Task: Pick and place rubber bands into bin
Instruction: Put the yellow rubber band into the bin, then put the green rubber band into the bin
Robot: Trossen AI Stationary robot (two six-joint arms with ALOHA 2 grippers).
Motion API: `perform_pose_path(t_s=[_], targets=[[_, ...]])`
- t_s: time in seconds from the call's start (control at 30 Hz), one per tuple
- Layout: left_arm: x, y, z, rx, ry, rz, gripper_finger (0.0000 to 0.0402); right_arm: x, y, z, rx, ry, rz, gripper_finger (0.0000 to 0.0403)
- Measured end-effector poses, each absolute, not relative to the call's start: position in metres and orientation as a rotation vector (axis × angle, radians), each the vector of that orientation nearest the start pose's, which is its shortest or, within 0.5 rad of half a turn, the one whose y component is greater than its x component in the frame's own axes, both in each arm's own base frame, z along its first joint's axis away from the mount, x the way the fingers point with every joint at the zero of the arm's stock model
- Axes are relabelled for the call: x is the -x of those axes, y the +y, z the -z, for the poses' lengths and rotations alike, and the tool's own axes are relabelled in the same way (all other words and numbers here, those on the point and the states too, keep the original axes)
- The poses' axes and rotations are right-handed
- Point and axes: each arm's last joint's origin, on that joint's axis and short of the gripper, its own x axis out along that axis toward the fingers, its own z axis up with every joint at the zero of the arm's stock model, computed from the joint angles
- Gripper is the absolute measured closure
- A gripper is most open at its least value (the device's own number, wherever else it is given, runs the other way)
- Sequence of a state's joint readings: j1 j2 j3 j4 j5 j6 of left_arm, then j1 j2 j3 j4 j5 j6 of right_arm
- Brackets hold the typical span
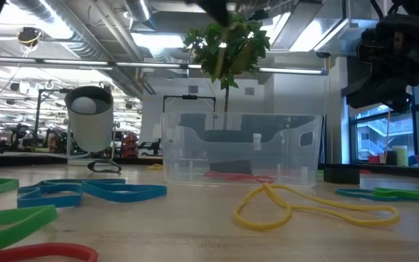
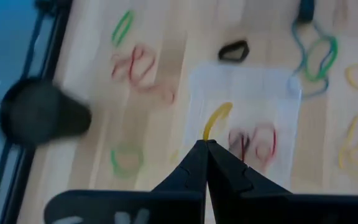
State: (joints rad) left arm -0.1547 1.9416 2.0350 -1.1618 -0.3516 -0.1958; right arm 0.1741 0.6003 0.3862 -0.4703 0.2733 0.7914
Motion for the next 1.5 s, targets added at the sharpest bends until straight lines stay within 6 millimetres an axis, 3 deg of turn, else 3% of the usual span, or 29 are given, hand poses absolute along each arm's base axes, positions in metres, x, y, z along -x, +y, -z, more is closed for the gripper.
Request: perform_pose_path(t_s=[0.13, 0.27, 0.53, 0.8, 0.93, 1.17, 1.33, 1.5], targets=[[-0.411, -0.031, -0.335, -0.107, 1.047, -0.209, 0.0400, -0.128, 0.015, -0.199, -0.633, 0.587, 0.360, 0.0393], [-0.422, -0.024, -0.314, -0.107, 1.120, -0.135, 0.0400, -0.128, 0.015, -0.198, -0.649, 0.586, 0.365, 0.0393], [-0.448, -0.026, -0.259, -0.134, 1.241, -0.091, 0.0400, -0.127, 0.014, -0.198, -0.633, 0.592, 0.362, 0.0393], [-0.467, -0.032, -0.194, -0.041, 1.383, -0.055, 0.0400, -0.127, 0.014, -0.197, -0.586, 0.610, 0.352, 0.0393], [-0.469, -0.036, -0.180, 0.029, 1.412, -0.056, 0.0394, -0.126, 0.014, -0.197, -0.548, 0.617, 0.339, 0.0393], [-0.474, -0.036, -0.191, 0.091, 1.366, -0.099, 0.0322, -0.126, 0.014, -0.196, -0.509, 0.634, 0.328, 0.0393], [-0.477, -0.037, -0.225, 0.098, 1.310, -0.091, 0.0275, -0.125, 0.014, -0.196, -0.505, 0.644, 0.330, 0.0393], [-0.468, -0.034, -0.271, 0.105, 1.286, -0.168, 0.0271, -0.125, 0.014, -0.196, -0.506, 0.643, 0.330, 0.0393]])
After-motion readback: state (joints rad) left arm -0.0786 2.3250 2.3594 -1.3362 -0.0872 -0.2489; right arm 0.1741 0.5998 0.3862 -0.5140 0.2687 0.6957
